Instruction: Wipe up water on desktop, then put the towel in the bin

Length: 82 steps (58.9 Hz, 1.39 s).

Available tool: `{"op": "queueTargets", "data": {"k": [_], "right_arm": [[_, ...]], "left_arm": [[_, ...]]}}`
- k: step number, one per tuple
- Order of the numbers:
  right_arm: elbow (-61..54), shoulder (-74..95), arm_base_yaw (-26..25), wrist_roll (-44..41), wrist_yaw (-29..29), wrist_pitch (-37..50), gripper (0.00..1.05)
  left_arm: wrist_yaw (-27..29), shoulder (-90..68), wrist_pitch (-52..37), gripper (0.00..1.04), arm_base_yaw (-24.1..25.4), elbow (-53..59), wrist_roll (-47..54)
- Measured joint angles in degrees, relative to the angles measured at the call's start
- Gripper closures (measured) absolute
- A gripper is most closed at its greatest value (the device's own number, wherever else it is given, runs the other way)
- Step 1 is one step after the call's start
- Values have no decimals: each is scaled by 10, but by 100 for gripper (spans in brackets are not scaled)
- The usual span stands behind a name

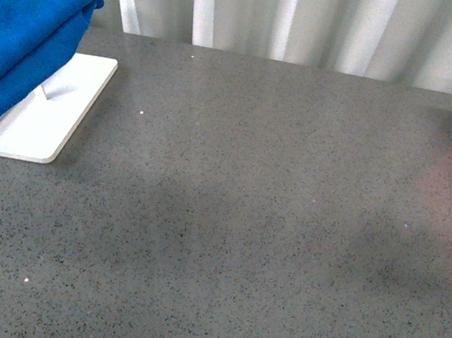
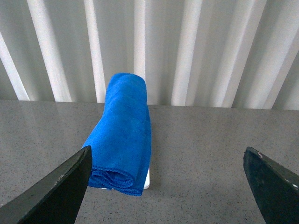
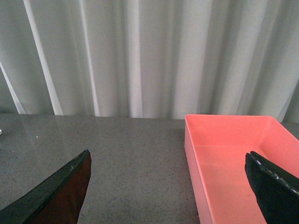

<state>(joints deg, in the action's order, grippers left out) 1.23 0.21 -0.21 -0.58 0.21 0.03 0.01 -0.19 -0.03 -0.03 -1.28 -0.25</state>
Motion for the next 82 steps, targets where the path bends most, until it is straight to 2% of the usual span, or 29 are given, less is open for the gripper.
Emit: {"op": "queueTargets", "data": {"k": [82], "right_arm": [[0,0,0,0,0,0,7]], "left_arm": [[0,0,0,7,0,0,0]]}}
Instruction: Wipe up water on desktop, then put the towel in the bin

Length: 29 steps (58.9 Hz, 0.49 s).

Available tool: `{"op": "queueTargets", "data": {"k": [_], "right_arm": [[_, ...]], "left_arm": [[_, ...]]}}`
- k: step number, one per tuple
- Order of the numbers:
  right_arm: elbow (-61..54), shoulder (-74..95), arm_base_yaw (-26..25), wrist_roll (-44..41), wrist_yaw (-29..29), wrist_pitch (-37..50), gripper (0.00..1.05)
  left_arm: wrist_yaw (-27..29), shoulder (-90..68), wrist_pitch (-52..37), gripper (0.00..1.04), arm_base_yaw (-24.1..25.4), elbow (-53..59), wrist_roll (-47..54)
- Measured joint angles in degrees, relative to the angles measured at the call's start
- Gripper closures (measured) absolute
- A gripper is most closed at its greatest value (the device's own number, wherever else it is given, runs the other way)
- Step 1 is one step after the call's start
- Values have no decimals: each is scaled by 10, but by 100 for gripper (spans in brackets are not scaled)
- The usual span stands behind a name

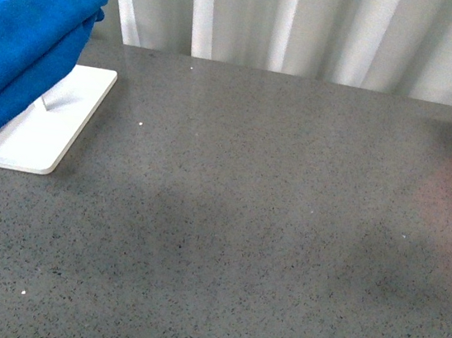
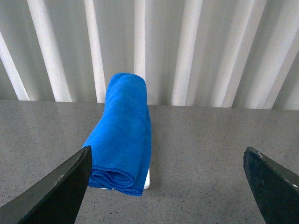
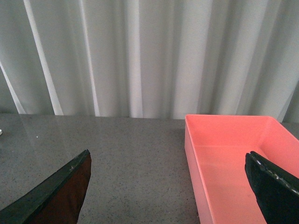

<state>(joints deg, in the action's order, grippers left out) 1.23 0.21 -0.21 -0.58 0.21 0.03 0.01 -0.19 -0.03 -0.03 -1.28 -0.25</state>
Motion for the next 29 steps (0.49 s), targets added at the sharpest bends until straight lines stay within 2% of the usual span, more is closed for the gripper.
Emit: {"op": "queueTargets", "data": {"k": [23,25,29], "right_arm": [[0,0,0,0,0,0,7],[0,0,0,0,0,0,7],[0,0,0,0,1,0,7]], "left_arm": [[0,-1,1,7,0,-1,0],[-34,-24,55,7,5,-19,-37],[-51,-87,159,7,2,-63,-104]]}}
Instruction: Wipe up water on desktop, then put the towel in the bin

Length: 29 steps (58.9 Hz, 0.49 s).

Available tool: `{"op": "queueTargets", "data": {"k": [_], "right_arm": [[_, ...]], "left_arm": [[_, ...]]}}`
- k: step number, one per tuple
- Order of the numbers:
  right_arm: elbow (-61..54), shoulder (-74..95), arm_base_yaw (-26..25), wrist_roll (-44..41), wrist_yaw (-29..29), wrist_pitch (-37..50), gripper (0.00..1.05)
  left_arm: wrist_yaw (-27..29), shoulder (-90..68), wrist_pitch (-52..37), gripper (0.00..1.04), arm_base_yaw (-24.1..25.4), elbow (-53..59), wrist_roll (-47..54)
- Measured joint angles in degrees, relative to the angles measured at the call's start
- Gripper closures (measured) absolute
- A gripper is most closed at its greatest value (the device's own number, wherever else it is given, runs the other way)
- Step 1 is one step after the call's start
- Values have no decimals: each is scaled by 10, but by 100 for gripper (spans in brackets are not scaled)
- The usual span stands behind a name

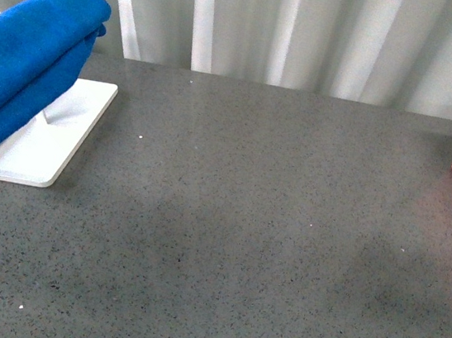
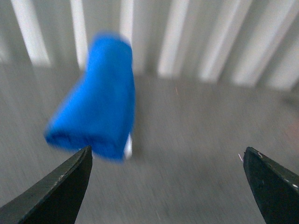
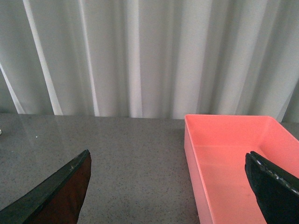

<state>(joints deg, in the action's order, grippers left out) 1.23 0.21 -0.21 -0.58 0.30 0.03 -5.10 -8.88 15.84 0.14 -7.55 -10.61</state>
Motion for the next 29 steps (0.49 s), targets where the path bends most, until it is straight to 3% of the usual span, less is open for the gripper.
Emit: {"op": "queueTargets", "data": {"k": [4,9,19,23,29], "right_arm": [[0,0,0,0,-1,0,7],[0,0,0,0,-1,0,7],[0,0,0,0,-1,0,7],[0,0,0,0,-1,0,7],[0,0,0,0,-1,0,7]], "left_arm": [[23,-43,58,7,-12,-30,-56],[48,-62,54,7,-30,-61,-75],[47,-204,-73,7,-59,-147,-69],[74,-299,-123,7,-74,-189,-45],[67,-479,-152,7,-87,-298,-16]]}}
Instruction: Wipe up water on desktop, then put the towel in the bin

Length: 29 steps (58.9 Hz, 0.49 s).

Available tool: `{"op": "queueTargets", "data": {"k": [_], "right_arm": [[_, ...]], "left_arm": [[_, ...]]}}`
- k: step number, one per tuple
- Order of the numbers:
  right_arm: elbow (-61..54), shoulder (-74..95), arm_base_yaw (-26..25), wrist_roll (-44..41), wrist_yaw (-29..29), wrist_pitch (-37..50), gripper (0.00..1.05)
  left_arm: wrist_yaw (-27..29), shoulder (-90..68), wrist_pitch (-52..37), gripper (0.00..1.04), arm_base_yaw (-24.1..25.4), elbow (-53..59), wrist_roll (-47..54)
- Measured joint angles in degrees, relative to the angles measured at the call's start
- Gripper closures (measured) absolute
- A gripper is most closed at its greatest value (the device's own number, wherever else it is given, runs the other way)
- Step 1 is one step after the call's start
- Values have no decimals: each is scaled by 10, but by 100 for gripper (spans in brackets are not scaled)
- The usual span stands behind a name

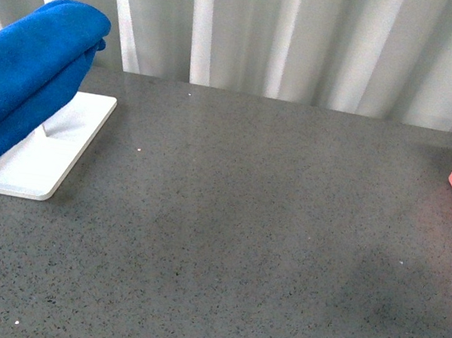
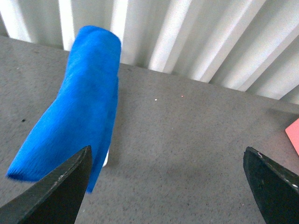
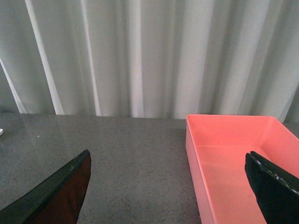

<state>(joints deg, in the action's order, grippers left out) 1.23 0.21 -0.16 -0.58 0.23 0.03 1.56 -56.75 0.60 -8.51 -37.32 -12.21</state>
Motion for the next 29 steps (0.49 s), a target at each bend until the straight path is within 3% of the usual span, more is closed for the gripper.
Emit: {"op": "queueTargets", "data": {"k": [14,29], "right_arm": [[0,0,0,0,0,0,7],[0,0,0,0,0,0,7]], "left_arm": [[14,-315,31,7,-9,-200,44],[52,-471,37,7,13,-289,71]]}}
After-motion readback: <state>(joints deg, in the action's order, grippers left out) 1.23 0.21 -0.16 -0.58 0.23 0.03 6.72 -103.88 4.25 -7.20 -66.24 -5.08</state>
